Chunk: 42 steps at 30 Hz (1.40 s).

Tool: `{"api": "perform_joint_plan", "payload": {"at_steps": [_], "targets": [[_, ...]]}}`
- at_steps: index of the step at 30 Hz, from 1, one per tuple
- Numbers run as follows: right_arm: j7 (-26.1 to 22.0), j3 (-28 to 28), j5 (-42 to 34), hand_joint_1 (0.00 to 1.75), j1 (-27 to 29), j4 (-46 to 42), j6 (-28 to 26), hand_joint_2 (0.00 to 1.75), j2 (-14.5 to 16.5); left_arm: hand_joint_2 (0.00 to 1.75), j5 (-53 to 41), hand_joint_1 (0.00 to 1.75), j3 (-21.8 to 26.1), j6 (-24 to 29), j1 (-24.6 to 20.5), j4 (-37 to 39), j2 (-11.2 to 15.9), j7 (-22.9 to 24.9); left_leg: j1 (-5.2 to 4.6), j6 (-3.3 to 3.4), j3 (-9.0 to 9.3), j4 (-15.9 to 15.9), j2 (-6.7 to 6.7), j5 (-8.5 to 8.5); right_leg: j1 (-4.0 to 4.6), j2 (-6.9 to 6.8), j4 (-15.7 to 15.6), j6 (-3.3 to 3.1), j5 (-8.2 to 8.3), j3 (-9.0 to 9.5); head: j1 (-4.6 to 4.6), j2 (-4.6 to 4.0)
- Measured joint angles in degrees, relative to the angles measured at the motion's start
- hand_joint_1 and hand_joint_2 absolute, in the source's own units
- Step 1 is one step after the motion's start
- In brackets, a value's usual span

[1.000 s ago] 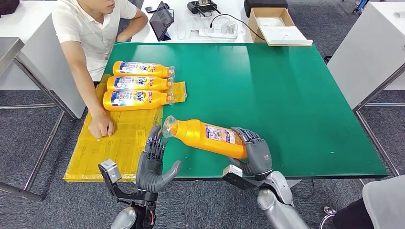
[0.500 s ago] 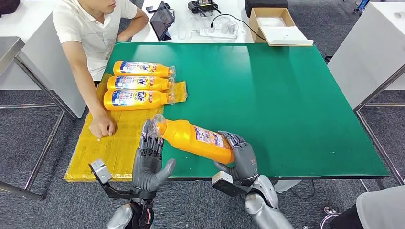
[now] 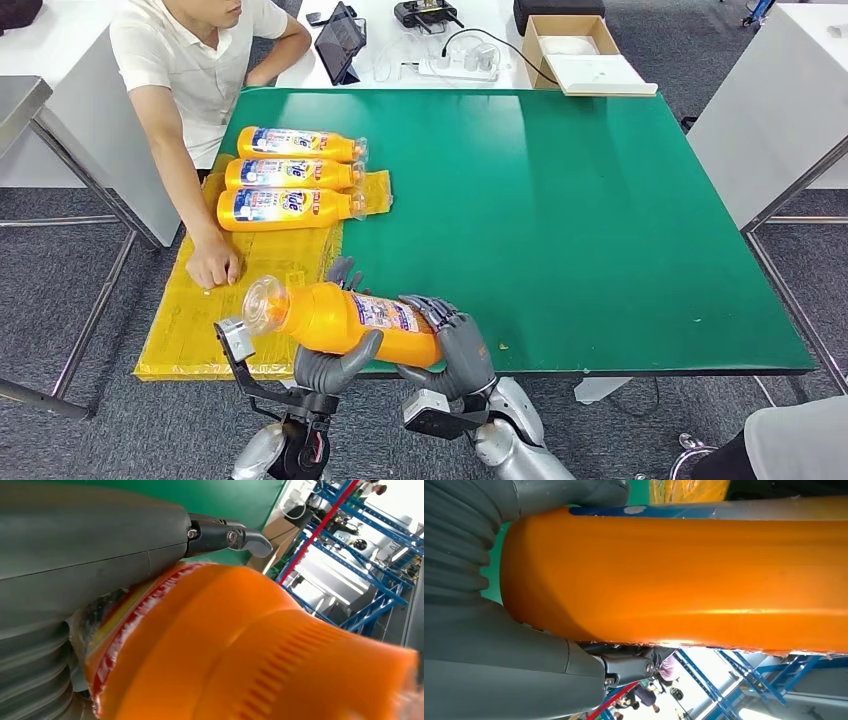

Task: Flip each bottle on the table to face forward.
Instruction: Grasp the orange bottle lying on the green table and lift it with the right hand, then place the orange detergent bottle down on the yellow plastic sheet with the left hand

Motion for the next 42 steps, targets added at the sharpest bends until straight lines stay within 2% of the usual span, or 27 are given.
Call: {"api": "perform_joint_plan", "payload": {"at_steps": [9,10,13,14,19,21,22,25,26,28,30,32,34,42], "targets": [[-0.1,2.5,-2.3,1.75,-0.3,0.0,0.9,1.75,0.3,1.75,-1.3,0.00,-2.1,-1.6,-0.2,1.5,0.3,-0.8,-0.01,0.00,-0.01,0.0,0.02,0.00,-0.01,0.01,0.0,0.00,0.00,-0.01,0.01,0.01],[-0.1,2.6,-2.6,1.75,-0.3,0.0,1.0,1.75,0.3,1.75,-1.7,0.18,-2.4,-1.9,-0.3,1.6,0.5,-1.3,-0.01,0.00,-0.01,0.0,0.02,0.00,-0.01,0.01,0.0,0.00,0.00,-0.01,0.01,0.01],[-0.2,2.9,-3.4,1.75,-0.4,0.0,1.8,1.75,0.3,1.75,-2.9,1.49,-2.9,-2.8,-0.4,1.8,0.7,-3.3,-0.01,0.00,-0.01,0.0,0.02,0.00,-0.01,0.01,0.0,0.00,0.00,-0.01,0.01,0.01],[-0.2,3.0,-3.6,1.75,-0.5,0.0,2.1,1.75,0.3,1.75,-3.1,1.75,-3.0,-2.9,-0.5,1.8,0.7,-3.9,-0.01,0.00,0.00,0.0,0.03,0.00,0.00,0.01,0.0,0.00,0.00,-0.02,0.01,0.01],[-0.3,3.6,-4.6,1.74,-0.8,0.4,3.9,1.75,0.8,1.75,-3.2,1.75,-2.7,-2.1,-0.2,1.6,0.8,-6.6,0.00,0.00,0.00,0.0,0.03,0.00,0.00,0.01,0.0,0.00,0.00,-0.02,0.01,0.01],[-0.5,3.9,-4.9,1.68,-0.8,0.8,4.4,1.75,1.2,1.75,-3.1,1.75,-2.5,-1.6,0.2,1.3,0.8,-7.3,0.00,0.00,0.00,0.0,0.04,0.00,0.00,0.02,0.0,0.00,0.00,-0.03,0.01,0.01],[-0.6,4.0,-5.1,1.61,-0.9,1.0,4.7,1.75,1.3,1.75,-3.0,1.75,-2.3,-1.2,0.3,1.1,0.8,-7.6,0.00,0.00,0.00,0.0,0.04,0.00,0.00,0.02,0.0,0.00,0.00,-0.03,0.01,0.01],[-0.6,4.5,-5.6,0.69,-1.0,1.7,5.5,1.75,2.0,1.75,-3.6,1.75,-2.0,0.5,0.9,0.2,0.8,-8.6,-0.01,0.00,-0.01,0.0,0.04,0.00,0.00,0.02,0.0,0.00,0.00,-0.05,0.00,0.01],[-0.6,4.7,-5.8,0.44,-1.0,2.0,5.8,1.75,2.2,1.75,-3.9,1.75,-1.9,1.1,1.0,0.0,0.8,-8.9,-0.01,0.00,-0.01,0.0,0.04,0.00,0.00,0.02,0.0,0.00,0.00,-0.05,0.00,0.00],[-0.6,5.1,-6.0,0.44,-1.0,2.4,6.2,1.75,2.5,1.75,-4.3,1.75,-1.7,1.8,1.2,-0.4,0.8,-9.3,-0.01,0.00,-0.01,0.0,0.04,0.00,0.00,0.02,0.0,0.00,0.00,-0.06,0.01,0.01],[-0.6,5.5,-6.0,0.22,-0.9,2.8,6.4,1.75,2.7,1.75,-4.4,1.75,-1.5,2.0,1.2,-0.7,0.8,-9.3,-0.01,0.00,-0.01,0.0,0.05,0.00,-0.01,0.02,0.0,0.00,0.00,-0.06,0.01,0.01],[-0.6,5.8,-6.0,0.00,-0.9,3.2,6.6,0.87,2.7,1.75,-4.4,1.75,-1.3,2.1,1.2,-0.8,0.8,-9.4,-0.01,0.00,-0.01,0.0,0.05,0.00,-0.01,0.02,0.0,0.00,0.00,-0.06,0.00,0.01],[-0.7,6.1,-6.0,0.00,-0.8,3.5,6.9,0.00,2.7,1.75,-4.5,1.75,-1.2,2.2,1.1,-0.8,0.8,-9.4,-0.01,0.00,-0.01,0.0,0.05,0.00,-0.01,0.02,0.0,0.00,0.00,-0.06,0.01,0.01],[-1.2,6.8,-5.9,0.00,-0.4,4.1,7.2,0.00,3.1,1.75,-5.1,1.75,-0.4,3.8,1.4,-1.2,0.7,-9.8,-0.01,0.00,0.00,0.0,0.06,0.00,0.00,0.03,0.0,0.00,0.00,-0.07,0.00,0.01]]}}
